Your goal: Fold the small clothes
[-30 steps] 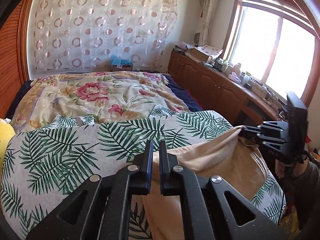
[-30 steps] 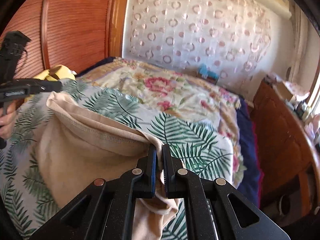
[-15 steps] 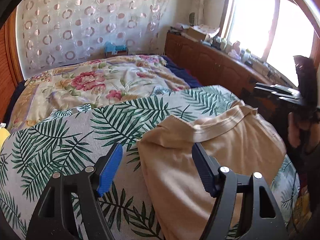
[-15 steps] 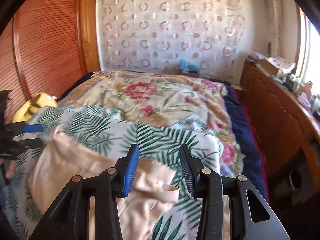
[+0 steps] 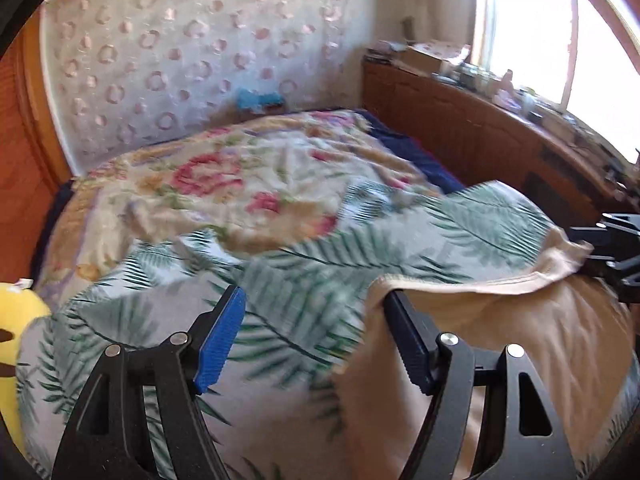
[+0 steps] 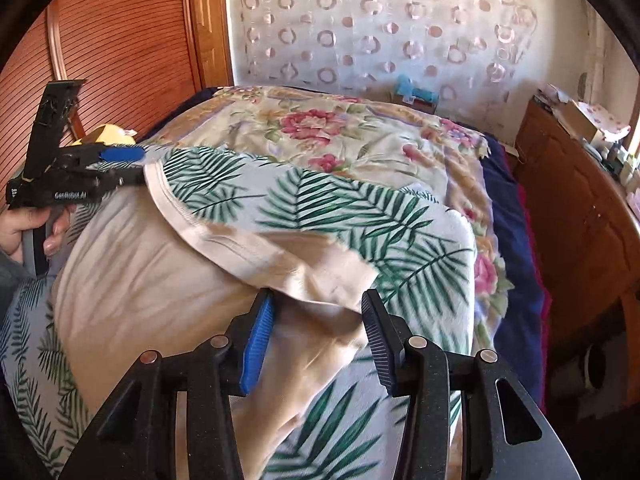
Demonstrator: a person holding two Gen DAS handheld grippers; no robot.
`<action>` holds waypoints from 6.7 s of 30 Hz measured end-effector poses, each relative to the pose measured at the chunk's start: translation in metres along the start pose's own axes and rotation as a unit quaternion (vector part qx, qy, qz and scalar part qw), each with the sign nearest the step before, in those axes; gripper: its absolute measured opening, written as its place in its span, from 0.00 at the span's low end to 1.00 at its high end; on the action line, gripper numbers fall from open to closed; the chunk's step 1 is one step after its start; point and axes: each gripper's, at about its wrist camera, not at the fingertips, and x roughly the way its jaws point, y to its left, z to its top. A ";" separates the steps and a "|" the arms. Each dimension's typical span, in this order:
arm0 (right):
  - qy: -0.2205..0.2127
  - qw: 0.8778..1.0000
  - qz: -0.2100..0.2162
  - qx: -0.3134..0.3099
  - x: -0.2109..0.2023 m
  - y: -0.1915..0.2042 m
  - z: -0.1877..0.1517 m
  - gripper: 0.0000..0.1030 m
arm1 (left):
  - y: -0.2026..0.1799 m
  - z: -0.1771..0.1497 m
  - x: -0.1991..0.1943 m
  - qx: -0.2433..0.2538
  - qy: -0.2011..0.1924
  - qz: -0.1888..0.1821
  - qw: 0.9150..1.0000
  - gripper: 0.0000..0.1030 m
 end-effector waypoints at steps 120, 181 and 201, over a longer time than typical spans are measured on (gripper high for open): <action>-0.057 0.967 0.172 -0.181 0.255 0.255 0.235 0.37 | 0.245 -0.189 -0.158 -0.264 -0.057 0.115 0.956 0.24; -0.250 0.960 -0.079 0.096 -0.176 0.165 -0.131 0.75 | -0.007 -0.128 -0.303 -0.054 -0.168 0.073 0.982 0.80; -0.247 0.961 -0.077 0.095 -0.176 0.155 -0.132 0.75 | -0.011 -0.128 -0.302 -0.056 -0.168 0.071 0.982 0.80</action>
